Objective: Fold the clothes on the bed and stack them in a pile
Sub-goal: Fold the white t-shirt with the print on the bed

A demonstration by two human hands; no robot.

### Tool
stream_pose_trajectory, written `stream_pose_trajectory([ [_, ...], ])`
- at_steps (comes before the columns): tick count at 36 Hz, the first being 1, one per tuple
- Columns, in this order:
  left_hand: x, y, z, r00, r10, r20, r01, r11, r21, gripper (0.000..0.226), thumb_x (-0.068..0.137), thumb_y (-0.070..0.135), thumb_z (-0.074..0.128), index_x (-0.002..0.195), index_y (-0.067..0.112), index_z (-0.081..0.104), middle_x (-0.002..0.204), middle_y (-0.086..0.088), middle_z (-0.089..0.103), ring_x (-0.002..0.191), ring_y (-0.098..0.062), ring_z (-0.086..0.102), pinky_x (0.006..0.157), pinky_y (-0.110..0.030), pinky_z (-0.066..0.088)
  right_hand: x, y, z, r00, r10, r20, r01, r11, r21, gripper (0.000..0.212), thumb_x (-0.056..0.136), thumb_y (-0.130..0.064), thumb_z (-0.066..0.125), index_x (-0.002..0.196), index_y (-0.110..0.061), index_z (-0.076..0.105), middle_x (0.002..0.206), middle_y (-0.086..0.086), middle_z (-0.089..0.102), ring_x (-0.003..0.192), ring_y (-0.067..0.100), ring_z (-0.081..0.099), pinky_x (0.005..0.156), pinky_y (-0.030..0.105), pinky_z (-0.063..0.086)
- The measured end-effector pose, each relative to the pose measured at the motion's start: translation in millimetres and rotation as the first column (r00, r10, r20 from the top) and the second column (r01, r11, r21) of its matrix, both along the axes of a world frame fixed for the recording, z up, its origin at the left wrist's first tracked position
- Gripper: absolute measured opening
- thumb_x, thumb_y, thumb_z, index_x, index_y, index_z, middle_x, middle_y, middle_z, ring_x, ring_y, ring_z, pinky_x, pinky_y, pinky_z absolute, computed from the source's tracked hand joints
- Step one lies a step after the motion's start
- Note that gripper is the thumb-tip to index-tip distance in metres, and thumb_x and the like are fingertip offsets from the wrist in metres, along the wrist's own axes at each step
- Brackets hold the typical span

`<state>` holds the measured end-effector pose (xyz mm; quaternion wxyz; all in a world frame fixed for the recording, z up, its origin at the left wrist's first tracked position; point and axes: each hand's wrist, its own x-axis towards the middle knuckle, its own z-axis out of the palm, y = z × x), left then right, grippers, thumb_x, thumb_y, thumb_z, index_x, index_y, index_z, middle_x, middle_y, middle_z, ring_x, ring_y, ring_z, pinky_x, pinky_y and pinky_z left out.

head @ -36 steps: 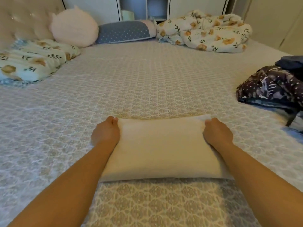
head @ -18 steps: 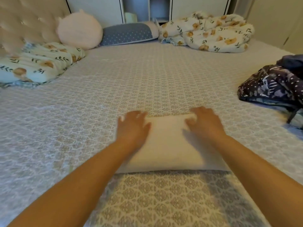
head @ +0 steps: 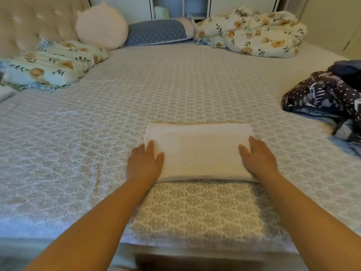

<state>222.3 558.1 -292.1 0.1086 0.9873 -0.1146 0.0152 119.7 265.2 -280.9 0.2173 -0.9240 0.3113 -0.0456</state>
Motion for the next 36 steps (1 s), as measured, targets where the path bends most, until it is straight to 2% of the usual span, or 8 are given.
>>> stream_pose_trajectory([
  [3,-7.8,-3.9,8.0,0.993,0.091,-0.079,-0.107,0.965,-0.241,0.055,0.095,0.046,0.045,0.145,0.027,0.035,0.139,-0.014,0.043,0.115,-0.029,0.047,0.091,-0.035,0.041,-7.7,2.5,8.7,0.987,-0.102,0.122,0.091,0.992,0.091,0.054,0.096,-0.035,0.047,0.145,-0.012,0.038,0.145,0.012,0.043,0.128,0.031,0.043,0.097,0.034,0.037],
  [5,-3.7,-2.7,14.5,0.972,0.146,-0.186,-0.215,0.873,-0.437,0.049,0.092,0.038,0.055,0.138,0.028,0.045,0.13,-0.009,0.053,0.099,-0.02,0.052,0.078,-0.026,0.039,-7.2,2.8,17.4,0.987,-0.144,0.067,0.127,0.97,0.208,0.056,0.094,-0.027,0.051,0.147,-0.016,0.035,0.15,0.008,0.036,0.132,0.031,0.039,0.102,0.033,0.035],
  [8,5.0,-0.7,20.7,0.956,0.148,-0.251,-0.267,0.795,-0.544,0.042,0.091,0.026,0.057,0.133,0.027,0.052,0.135,-0.006,0.054,0.11,-0.022,0.054,0.078,-0.021,0.035,-2.4,7.9,30.8,0.99,-0.124,-0.067,0.137,0.957,0.255,0.056,0.092,-0.016,0.055,0.145,-0.019,0.039,0.151,0.01,0.032,0.13,0.034,0.04,0.101,0.036,0.038],
  [19,64.9,79.7,45.1,0.989,0.128,0.07,-0.102,0.95,-0.294,0.04,0.099,0.024,0.044,0.136,0.038,0.048,0.133,-0.001,0.054,0.114,-0.025,0.055,0.085,-0.034,0.044,44.0,101.1,24.1,0.997,0.027,0.074,-0.042,0.975,0.219,0.056,0.096,-0.014,0.045,0.148,-0.029,0.031,0.151,0.011,0.035,0.125,0.035,0.045,0.087,0.031,0.04],
  [23,100.8,136.0,34.0,0.974,0.19,0.121,-0.147,0.944,-0.295,0.036,0.1,0.022,0.042,0.129,0.038,0.056,0.129,0.0,0.055,0.111,-0.025,0.055,0.084,-0.036,0.046,97.9,154.0,19.0,0.988,0.104,0.118,-0.122,0.979,0.161,0.05,0.101,-0.02,0.038,0.15,-0.026,0.027,0.151,0.01,0.034,0.131,0.034,0.04,0.099,0.037,0.038],
  [27,140.0,185.2,23.5,0.96,0.244,0.14,-0.196,0.937,-0.291,0.035,0.101,0.022,0.039,0.127,0.037,0.058,0.126,0.0,0.057,0.108,-0.026,0.055,0.08,-0.038,0.047,149.1,204.3,11.4,0.982,0.073,0.173,-0.106,0.976,0.192,0.049,0.101,-0.022,0.039,0.148,-0.03,0.03,0.139,0.015,0.049,0.109,0.037,0.055,0.078,0.034,0.042],
  [31,192.2,225.2,15.5,0.942,0.285,0.177,-0.219,0.922,-0.318,0.035,0.101,0.021,0.039,0.127,0.035,0.058,0.128,0.0,0.056,0.111,-0.026,0.052,0.083,-0.042,0.047,213.6,247.1,8.4,0.968,0.095,0.232,-0.133,0.98,0.151,0.049,0.1,-0.021,0.04,0.148,-0.027,0.032,0.142,0.015,0.047,0.119,0.036,0.051,0.093,0.039,0.042],
  [36,256.4,256.9,0.9,0.901,0.381,0.205,-0.256,0.852,-0.457,0.033,0.098,0.018,0.046,0.122,0.033,0.062,0.129,0.001,0.057,0.112,-0.026,0.054,0.09,-0.038,0.045,291.5,278.1,3.3,0.956,0.092,0.279,-0.13,0.984,0.122,0.048,0.101,-0.019,0.039,0.148,-0.026,0.033,0.142,0.016,0.046,0.118,0.039,0.051,0.092,0.04,0.043],
])
